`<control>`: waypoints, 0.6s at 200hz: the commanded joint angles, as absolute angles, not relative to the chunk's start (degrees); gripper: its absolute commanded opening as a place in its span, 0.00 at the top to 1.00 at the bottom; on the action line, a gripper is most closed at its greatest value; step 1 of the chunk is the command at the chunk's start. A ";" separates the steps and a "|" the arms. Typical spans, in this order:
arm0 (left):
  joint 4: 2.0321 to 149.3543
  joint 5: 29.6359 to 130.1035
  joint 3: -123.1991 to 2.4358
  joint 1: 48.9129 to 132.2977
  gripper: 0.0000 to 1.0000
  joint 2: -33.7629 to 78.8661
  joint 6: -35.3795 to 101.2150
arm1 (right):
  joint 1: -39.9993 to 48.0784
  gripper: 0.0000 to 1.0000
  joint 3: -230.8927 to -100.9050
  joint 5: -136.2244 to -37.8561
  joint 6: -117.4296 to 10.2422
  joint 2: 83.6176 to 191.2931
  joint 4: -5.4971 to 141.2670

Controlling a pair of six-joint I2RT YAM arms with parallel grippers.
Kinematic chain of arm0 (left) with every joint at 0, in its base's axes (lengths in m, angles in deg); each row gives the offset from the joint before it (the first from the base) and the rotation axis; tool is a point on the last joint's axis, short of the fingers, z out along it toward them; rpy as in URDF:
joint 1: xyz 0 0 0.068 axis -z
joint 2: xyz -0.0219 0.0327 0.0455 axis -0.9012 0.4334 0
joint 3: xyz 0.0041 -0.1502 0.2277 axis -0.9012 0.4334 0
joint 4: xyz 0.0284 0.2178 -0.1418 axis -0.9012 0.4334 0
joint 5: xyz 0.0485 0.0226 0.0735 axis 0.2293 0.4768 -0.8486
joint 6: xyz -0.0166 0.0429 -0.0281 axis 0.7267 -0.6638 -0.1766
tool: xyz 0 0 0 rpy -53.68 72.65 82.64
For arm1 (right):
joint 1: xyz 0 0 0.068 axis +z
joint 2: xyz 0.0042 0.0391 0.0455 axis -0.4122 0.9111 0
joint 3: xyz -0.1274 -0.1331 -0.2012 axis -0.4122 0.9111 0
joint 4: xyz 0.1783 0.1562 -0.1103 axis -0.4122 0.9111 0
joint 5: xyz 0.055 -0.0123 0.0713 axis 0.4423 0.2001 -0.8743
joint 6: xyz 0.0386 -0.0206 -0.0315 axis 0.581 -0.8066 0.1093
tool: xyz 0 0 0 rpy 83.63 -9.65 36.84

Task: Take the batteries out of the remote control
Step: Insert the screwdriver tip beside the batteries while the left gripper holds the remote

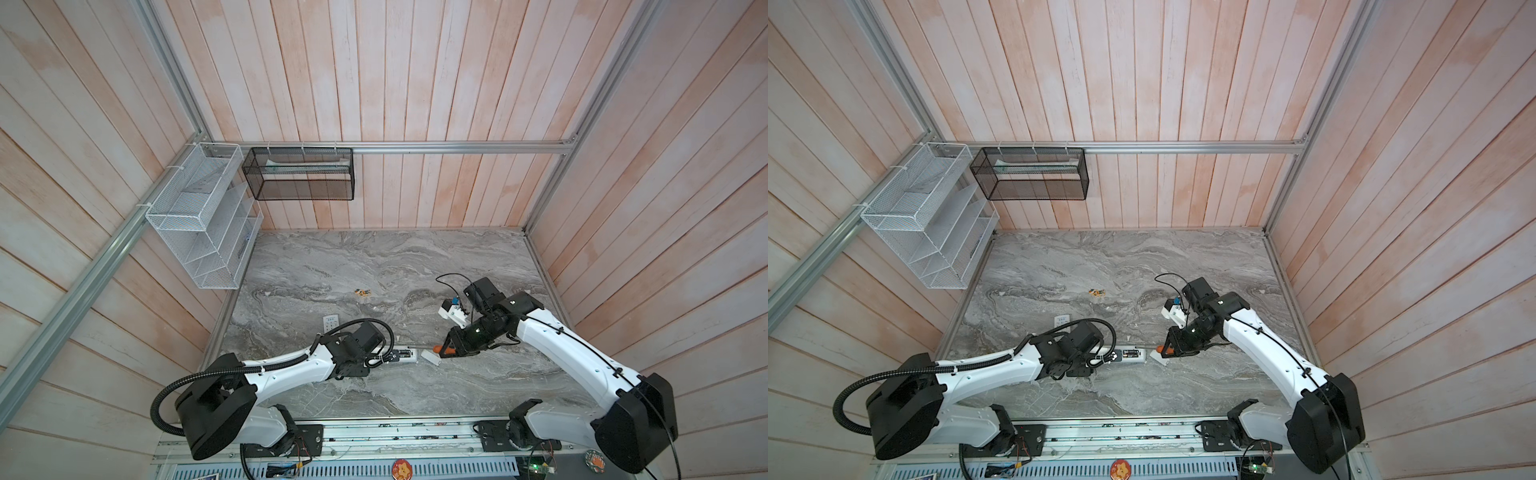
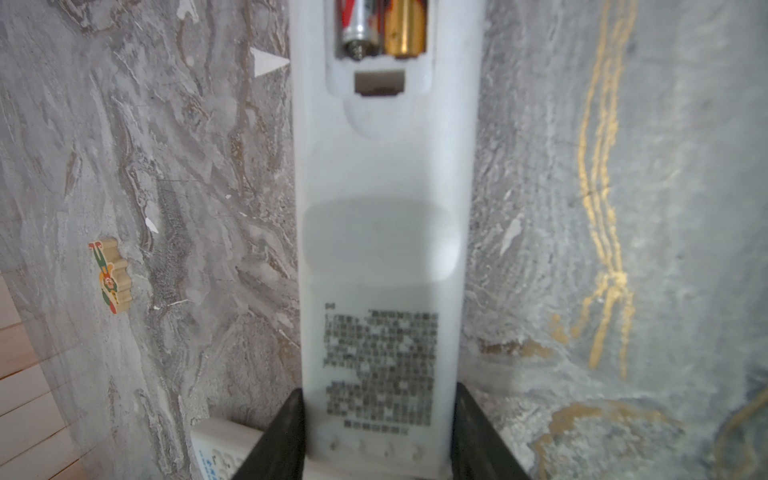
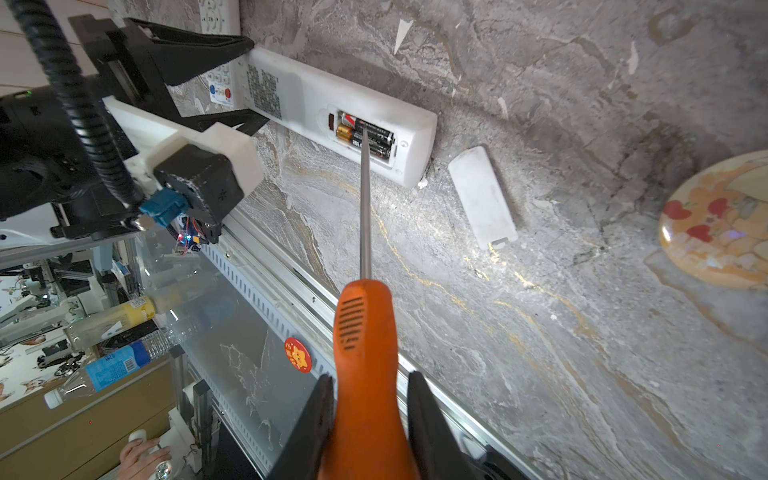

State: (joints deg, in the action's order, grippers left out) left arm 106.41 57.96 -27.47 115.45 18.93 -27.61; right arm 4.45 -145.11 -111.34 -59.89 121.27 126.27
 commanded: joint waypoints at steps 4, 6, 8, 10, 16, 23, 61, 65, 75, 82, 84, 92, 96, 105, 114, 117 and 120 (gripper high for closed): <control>105.67 57.32 -26.75 115.76 0.70 17.54 -28.56 | 4.18 1.00 -143.50 -112.92 -59.38 120.23 127.70; 105.67 57.25 -26.71 115.78 0.70 17.59 -28.59 | 4.14 1.00 -143.36 -112.80 -59.33 120.23 127.64; 105.71 57.21 -26.64 115.77 0.70 17.58 -28.60 | 4.14 1.00 -143.23 -112.70 -59.16 120.21 127.63; 105.68 57.22 -26.62 115.74 0.70 17.58 -28.60 | 4.07 1.00 -143.18 -112.57 -59.08 120.16 127.56; 105.67 57.23 -26.62 115.73 0.70 17.51 -28.56 | 3.92 1.00 -142.89 -112.32 -58.76 120.14 127.42; 105.67 57.14 -26.61 115.73 0.70 17.41 -28.62 | 3.61 1.00 -142.55 -112.03 -58.51 120.14 127.44; 105.46 57.03 -26.00 115.74 0.70 16.48 -29.20 | 2.38 1.00 -142.42 -111.85 -58.31 120.15 127.45; 105.49 57.01 -25.95 115.73 0.70 16.40 -29.13 | 2.38 1.00 -142.43 -111.82 -58.29 120.14 127.39; 105.42 56.96 -25.91 115.73 0.70 16.26 -29.35 | 2.33 1.00 -142.38 -111.99 -58.35 120.23 127.36; 105.40 56.96 -25.91 115.75 0.70 16.18 -29.37 | 2.37 1.00 -142.27 -112.13 -58.37 120.23 127.29; 105.40 56.96 -25.91 115.76 0.70 16.17 -29.34 | 2.35 1.00 -142.28 -112.16 -58.37 120.30 127.28; 105.40 56.89 -25.91 115.75 0.70 16.19 -29.36 | 2.37 1.00 -142.29 -112.35 -58.44 120.41 127.21; 105.36 56.88 -25.93 115.79 0.70 16.09 -29.38 | 2.38 1.00 -142.20 -112.72 -58.50 120.47 127.10; 105.34 56.88 -25.91 115.74 0.70 16.05 -29.39 | 2.44 1.00 -142.08 -113.85 -58.72 120.62 126.92; 105.29 56.83 -25.91 115.74 0.70 16.08 -29.36 | 2.57 1.00 -141.97 -115.38 -58.98 120.58 126.68; 105.33 56.79 -25.91 115.74 0.70 16.08 -29.39 | 2.74 1.00 -141.97 -115.76 -59.05 120.59 126.60; 105.24 56.68 -25.91 115.73 0.71 16.04 -29.37 | 2.99 1.00 -141.91 -116.19 -59.18 120.62 126.48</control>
